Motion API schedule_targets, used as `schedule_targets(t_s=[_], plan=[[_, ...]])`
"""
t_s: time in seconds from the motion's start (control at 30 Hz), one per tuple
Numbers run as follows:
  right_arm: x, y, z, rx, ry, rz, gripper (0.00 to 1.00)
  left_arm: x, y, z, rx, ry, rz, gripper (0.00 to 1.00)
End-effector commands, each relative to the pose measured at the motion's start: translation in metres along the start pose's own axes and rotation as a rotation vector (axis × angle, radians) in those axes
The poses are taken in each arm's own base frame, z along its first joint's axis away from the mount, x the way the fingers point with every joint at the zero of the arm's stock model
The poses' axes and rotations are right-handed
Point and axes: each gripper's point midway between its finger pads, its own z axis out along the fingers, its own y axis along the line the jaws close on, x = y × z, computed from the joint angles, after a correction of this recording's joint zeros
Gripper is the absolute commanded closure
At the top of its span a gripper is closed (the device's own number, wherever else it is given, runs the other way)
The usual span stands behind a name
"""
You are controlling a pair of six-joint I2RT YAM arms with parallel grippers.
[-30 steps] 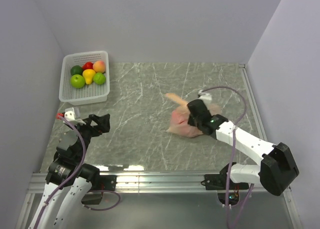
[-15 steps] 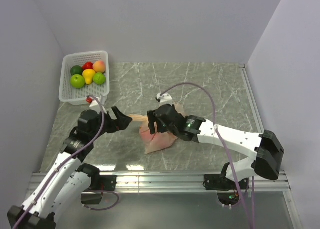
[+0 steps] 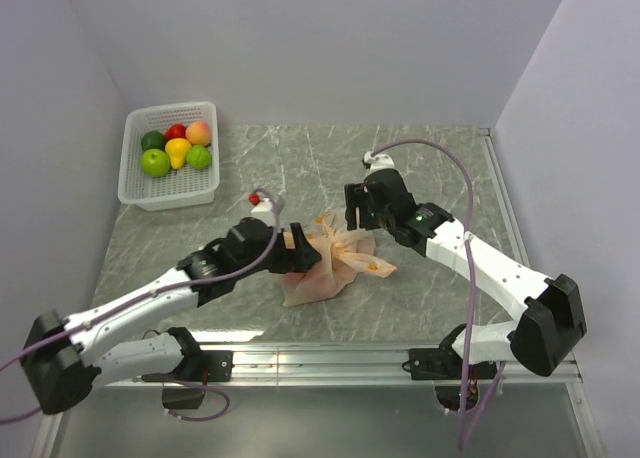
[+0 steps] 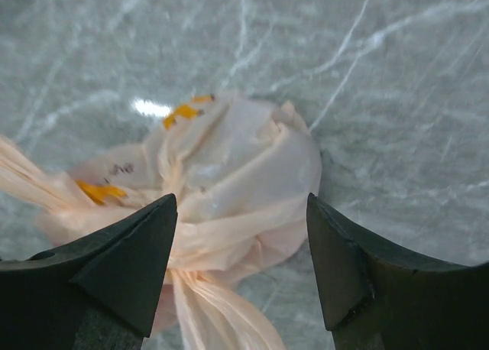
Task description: Untie the knot of the plastic bag and take out the fruit
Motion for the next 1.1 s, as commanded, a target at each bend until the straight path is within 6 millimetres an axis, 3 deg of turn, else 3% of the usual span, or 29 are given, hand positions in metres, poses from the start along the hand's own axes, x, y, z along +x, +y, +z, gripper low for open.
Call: schedule_targets(t_s=[0.0, 0.1, 0.2, 0.33, 0.4, 0.43, 0.53, 0.7, 0.77, 0.8, 0.83, 0.9, 0.93, 1.0, 1.07], plan=[[0.020, 0.002, 0.009, -0.073, 0.053, -0.005, 0.25, -0.017, -0.018, 0.024, -0.033, -0.082, 0.025, 0.10], [0.033, 0.000, 0.019, -0.066, 0.072, 0.056, 0.25, -0.012, -0.019, 0.044, -0.083, -0.079, 0.055, 0.11], [0.044, 0.011, 0.024, -0.110, 0.088, 0.179, 0.25, -0.009, -0.023, 0.059, -0.095, -0.075, 0.061, 0.16], [0.052, 0.027, 0.032, -0.166, 0.081, 0.322, 0.25, 0.003, -0.013, 0.072, -0.124, -0.068, 0.070, 0.31], [0.061, 0.029, 0.035, -0.171, 0.092, 0.351, 0.25, 0.009, -0.008, 0.076, -0.135, -0.060, 0.071, 0.48], [0.061, 0.032, 0.035, -0.170, 0.091, 0.371, 0.26, 0.015, -0.002, 0.077, -0.145, -0.050, 0.074, 0.64], [0.058, 0.036, 0.034, -0.165, 0.068, 0.391, 0.27, 0.024, 0.004, 0.080, -0.148, -0.040, 0.074, 0.99], [0.061, 0.049, 0.038, -0.159, 0.062, 0.422, 0.32, 0.036, 0.012, 0.075, -0.149, -0.030, 0.084, 0.99], [0.068, 0.044, 0.044, -0.124, 0.076, 0.431, 0.44, 0.037, 0.018, 0.071, -0.164, -0.035, 0.083, 0.99], [0.068, 0.038, 0.046, -0.085, 0.064, 0.433, 0.51, 0.038, 0.020, 0.068, -0.170, -0.038, 0.082, 0.99], [0.074, 0.032, 0.049, -0.050, 0.077, 0.431, 0.72, 0.042, 0.028, 0.065, -0.187, -0.035, 0.081, 0.99], [0.082, 0.014, 0.054, 0.028, 0.083, 0.421, 0.87, 0.042, 0.040, 0.056, -0.225, -0.055, 0.071, 0.99], [0.086, -0.001, 0.055, 0.092, 0.082, 0.416, 1.00, 0.040, 0.042, 0.054, -0.233, -0.071, 0.066, 1.00], [0.088, -0.017, 0.055, 0.133, 0.086, 0.419, 1.00, 0.038, 0.054, 0.045, -0.283, -0.083, 0.073, 0.99], [0.072, -0.041, 0.048, 0.177, 0.034, 0.442, 1.00, 0.033, 0.075, 0.034, -0.378, -0.108, 0.081, 0.99]])
